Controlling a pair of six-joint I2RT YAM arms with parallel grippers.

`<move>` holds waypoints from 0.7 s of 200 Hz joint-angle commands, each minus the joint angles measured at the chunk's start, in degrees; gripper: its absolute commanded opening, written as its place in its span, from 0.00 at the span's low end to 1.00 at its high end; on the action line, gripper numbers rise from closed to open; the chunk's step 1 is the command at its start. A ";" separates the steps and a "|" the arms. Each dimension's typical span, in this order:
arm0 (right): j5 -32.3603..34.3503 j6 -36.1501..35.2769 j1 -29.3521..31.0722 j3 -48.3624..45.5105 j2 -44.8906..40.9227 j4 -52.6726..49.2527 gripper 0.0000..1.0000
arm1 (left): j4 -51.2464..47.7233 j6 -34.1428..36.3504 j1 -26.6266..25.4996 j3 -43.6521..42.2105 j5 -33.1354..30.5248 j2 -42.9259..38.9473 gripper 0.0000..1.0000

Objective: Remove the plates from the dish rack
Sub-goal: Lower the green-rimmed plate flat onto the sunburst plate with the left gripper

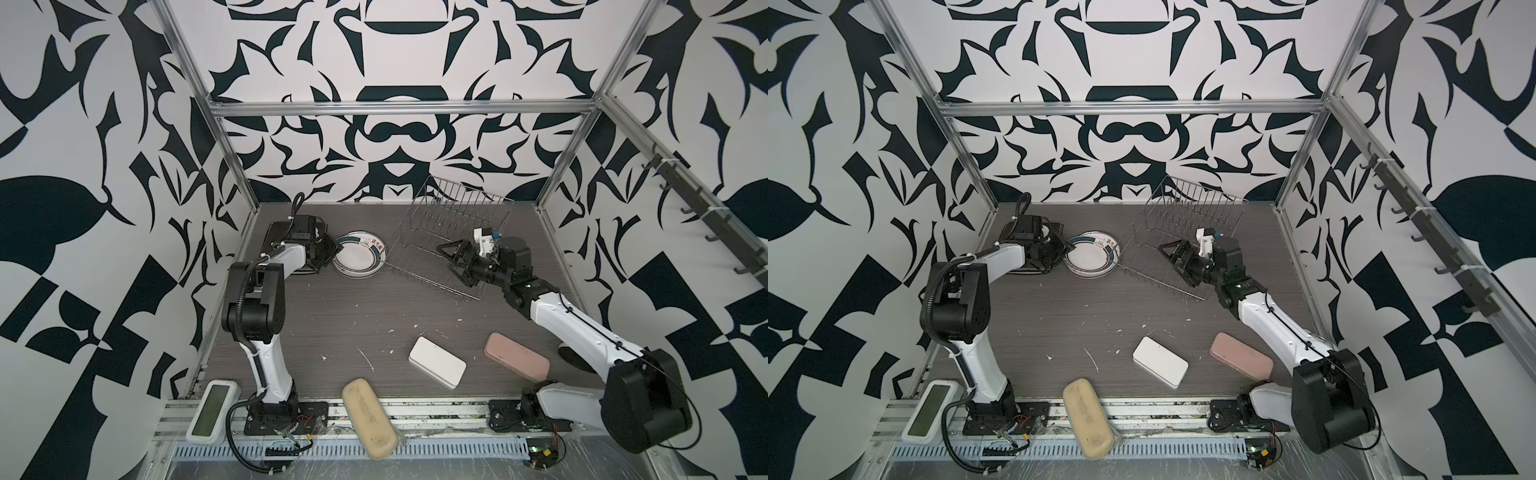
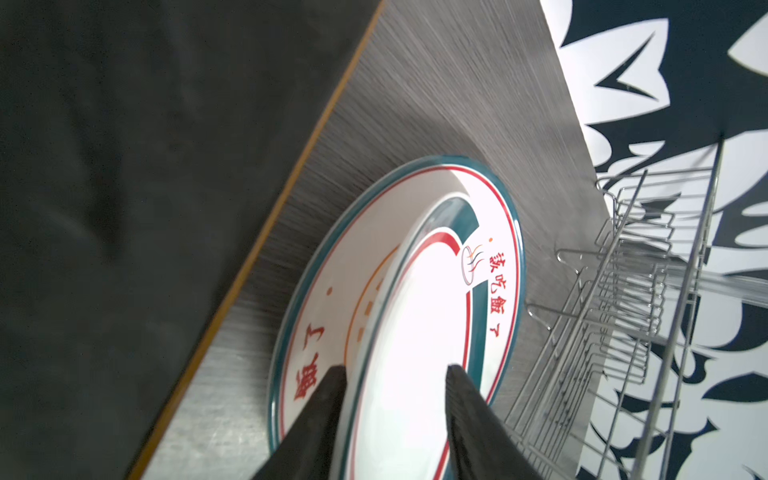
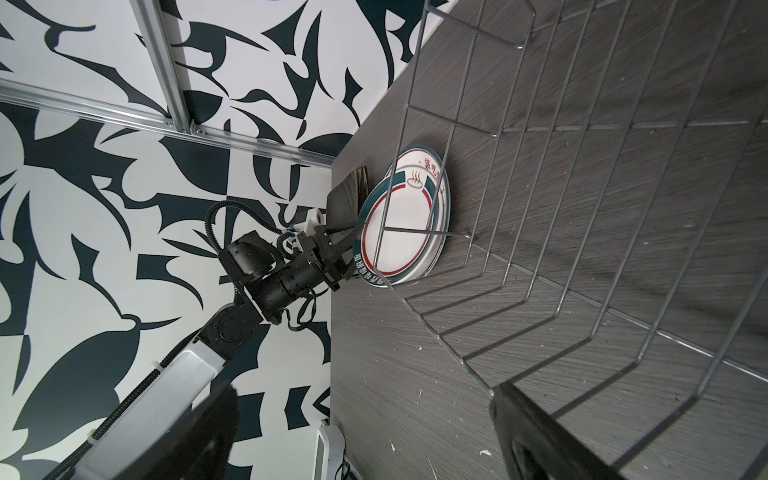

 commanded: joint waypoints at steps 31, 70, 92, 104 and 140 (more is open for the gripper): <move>0.32 -1.43 -0.21 0.42 -1.48 1.37 0.99 | -6.85 4.31 -0.50 4.61 -1.93 1.74 0.52; 0.16 -1.66 -0.21 0.38 -1.36 1.38 0.99 | -11.26 6.76 -1.59 8.23 -3.40 3.13 0.56; 0.16 -1.71 -0.21 0.42 -1.05 1.63 0.99 | -13.03 7.45 -2.41 9.99 -4.65 4.42 0.57; -0.01 -1.65 -0.23 0.64 -0.61 1.81 0.99 | -14.54 8.10 -3.01 11.02 -5.29 5.36 0.58; -0.36 -1.42 -0.21 1.04 -0.29 2.06 0.99 | -15.68 8.38 -3.20 12.61 -5.50 6.87 0.61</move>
